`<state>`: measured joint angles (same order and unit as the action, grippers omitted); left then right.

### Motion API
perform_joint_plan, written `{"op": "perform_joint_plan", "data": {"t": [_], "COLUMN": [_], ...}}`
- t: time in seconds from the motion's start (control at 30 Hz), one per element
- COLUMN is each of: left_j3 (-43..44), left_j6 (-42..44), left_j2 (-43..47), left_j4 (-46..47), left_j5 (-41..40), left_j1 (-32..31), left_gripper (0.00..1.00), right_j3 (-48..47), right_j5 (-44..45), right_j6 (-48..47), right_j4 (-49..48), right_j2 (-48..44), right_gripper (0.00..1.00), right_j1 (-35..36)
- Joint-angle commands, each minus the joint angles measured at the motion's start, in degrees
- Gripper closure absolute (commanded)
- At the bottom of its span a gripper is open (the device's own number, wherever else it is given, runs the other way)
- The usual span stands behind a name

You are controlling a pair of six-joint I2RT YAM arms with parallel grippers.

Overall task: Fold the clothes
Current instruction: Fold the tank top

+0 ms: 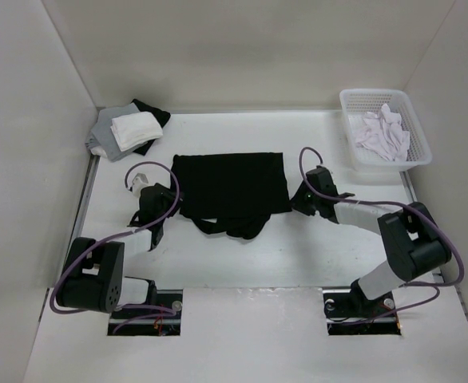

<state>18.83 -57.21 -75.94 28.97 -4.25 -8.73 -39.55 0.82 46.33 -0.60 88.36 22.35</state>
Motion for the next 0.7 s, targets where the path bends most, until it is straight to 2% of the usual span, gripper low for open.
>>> {"op": "perform_joint_plan", "data": {"t": [0.0, 0.07, 0.13, 0.2, 0.33, 0.5, 0.67], "left_j3": [-0.6, -0.7, -0.7, -1.1, -1.8, -1.8, -2.7], "left_j6": [0.4, 0.4, 0.5, 0.8, 1.9, 5.6, 6.8], "left_j2": [2.5, 3.3, 4.1, 5.6, 11.0, 17.8, 19.9], "left_j4": [2.3, 1.5, 0.5, -0.8, -4.8, -11.6, -13.9], "left_j5": [0.3, 0.4, 0.6, 1.0, 0.6, -1.3, -3.1], "left_j1": [-0.4, -0.4, -0.3, 0.0, -0.1, -1.9, -2.6], "left_gripper": [0.76, 0.75, 0.72, 0.70, 0.68, 0.67, 0.66], "right_j3": [0.2, 0.3, 0.6, 1.0, 0.5, -1.1, -2.4], "right_j5": [-1.2, -1.6, -2.1, -2.2, -2.6, -4.6, -7.6], "right_j6": [0.6, 1.0, 1.6, 1.8, 1.6, 0.7, 0.6], "right_j4": [-1.9, -2.8, -4.6, -6.7, -5.9, 1.6, 5.9], "right_j2": [1.8, 2.2, 1.8, -0.5, -11.7, -27.2, -36.5], "right_gripper": [0.69, 0.76, 0.90, 0.96, 0.98, 0.97, 0.97], "right_j1": [1.4, 1.6, 1.6, 1.6, 1.7, 1.8, 1.9]}}
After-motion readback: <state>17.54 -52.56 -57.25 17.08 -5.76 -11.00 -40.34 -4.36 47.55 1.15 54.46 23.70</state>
